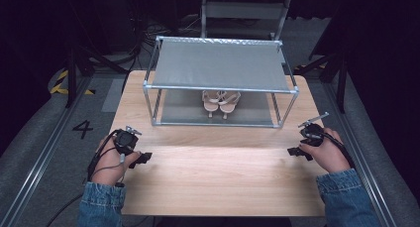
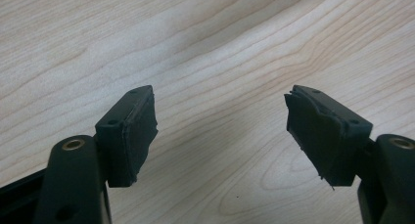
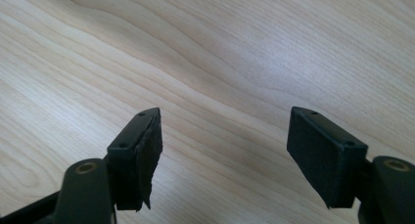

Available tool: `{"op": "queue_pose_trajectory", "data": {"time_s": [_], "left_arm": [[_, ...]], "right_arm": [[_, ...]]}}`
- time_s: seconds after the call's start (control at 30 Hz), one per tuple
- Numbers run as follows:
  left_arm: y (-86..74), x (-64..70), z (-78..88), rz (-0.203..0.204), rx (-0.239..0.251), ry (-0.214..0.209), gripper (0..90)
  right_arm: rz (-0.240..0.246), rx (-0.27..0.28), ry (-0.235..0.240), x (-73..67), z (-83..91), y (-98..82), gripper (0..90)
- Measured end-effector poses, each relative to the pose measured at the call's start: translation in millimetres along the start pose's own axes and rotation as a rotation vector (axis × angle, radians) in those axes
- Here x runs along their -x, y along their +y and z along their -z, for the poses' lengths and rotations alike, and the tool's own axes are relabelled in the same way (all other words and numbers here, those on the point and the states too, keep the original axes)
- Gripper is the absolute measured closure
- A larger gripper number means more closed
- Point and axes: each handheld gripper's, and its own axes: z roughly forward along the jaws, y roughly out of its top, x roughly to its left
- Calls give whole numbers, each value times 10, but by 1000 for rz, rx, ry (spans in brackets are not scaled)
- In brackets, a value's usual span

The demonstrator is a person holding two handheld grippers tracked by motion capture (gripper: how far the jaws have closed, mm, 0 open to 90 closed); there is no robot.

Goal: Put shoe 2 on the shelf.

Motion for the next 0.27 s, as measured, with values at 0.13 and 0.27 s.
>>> {"op": "queue_pose_trajectory", "data": {"time_s": [0.13,0.27], "left_arm": [[4,-14,-28,5,-6,3,273],[3,-13,-48,-2,-13,-4,268]], "right_arm": [[4,-24,-15,37,-29,-41,298],[26,-49,-27,62,-11,-64,302]]}}
